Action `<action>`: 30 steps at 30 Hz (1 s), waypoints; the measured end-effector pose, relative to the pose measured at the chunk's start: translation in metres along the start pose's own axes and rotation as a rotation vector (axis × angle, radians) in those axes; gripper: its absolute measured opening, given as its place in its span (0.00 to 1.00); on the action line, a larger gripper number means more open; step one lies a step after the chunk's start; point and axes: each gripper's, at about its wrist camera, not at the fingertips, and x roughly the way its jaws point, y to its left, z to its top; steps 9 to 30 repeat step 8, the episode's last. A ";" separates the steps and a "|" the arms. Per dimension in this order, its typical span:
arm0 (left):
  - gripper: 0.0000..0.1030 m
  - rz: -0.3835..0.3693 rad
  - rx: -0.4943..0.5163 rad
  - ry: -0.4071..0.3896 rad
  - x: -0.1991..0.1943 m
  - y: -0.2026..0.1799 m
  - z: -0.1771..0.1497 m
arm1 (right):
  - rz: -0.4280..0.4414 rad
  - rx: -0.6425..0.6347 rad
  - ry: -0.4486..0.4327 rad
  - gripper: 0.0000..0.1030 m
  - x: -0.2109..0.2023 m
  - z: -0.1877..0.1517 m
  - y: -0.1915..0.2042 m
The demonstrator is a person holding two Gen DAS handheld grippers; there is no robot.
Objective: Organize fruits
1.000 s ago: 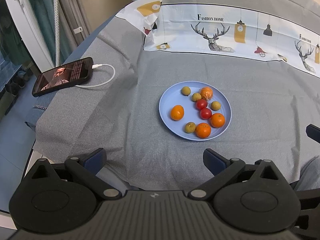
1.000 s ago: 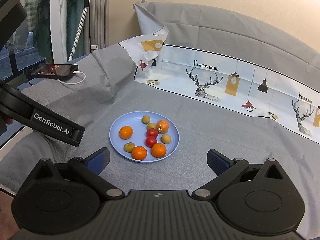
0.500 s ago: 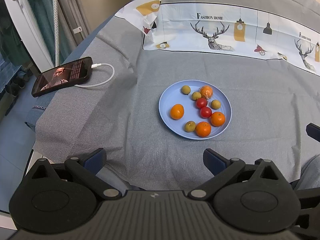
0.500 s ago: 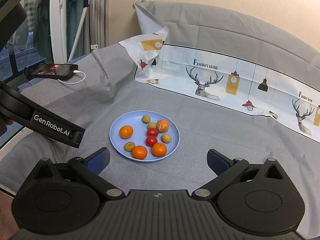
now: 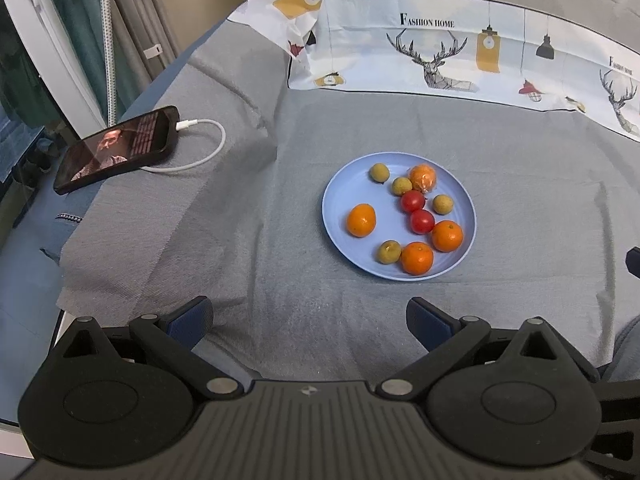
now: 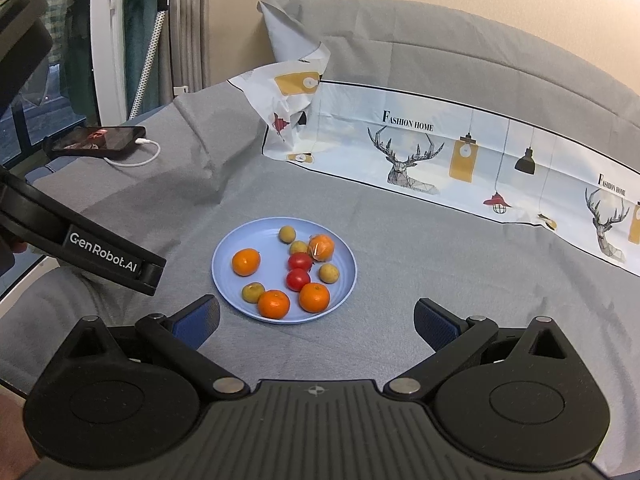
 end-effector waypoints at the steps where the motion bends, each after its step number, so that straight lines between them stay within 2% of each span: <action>1: 1.00 -0.001 0.001 0.006 0.003 -0.001 0.001 | -0.002 0.001 0.003 0.99 0.002 0.000 0.000; 7: 1.00 0.033 0.017 -0.003 0.010 -0.005 0.007 | 0.003 0.025 0.015 0.99 0.016 0.005 -0.005; 30: 1.00 0.033 0.018 -0.004 0.009 -0.005 0.008 | 0.010 0.031 0.014 0.99 0.018 0.006 -0.005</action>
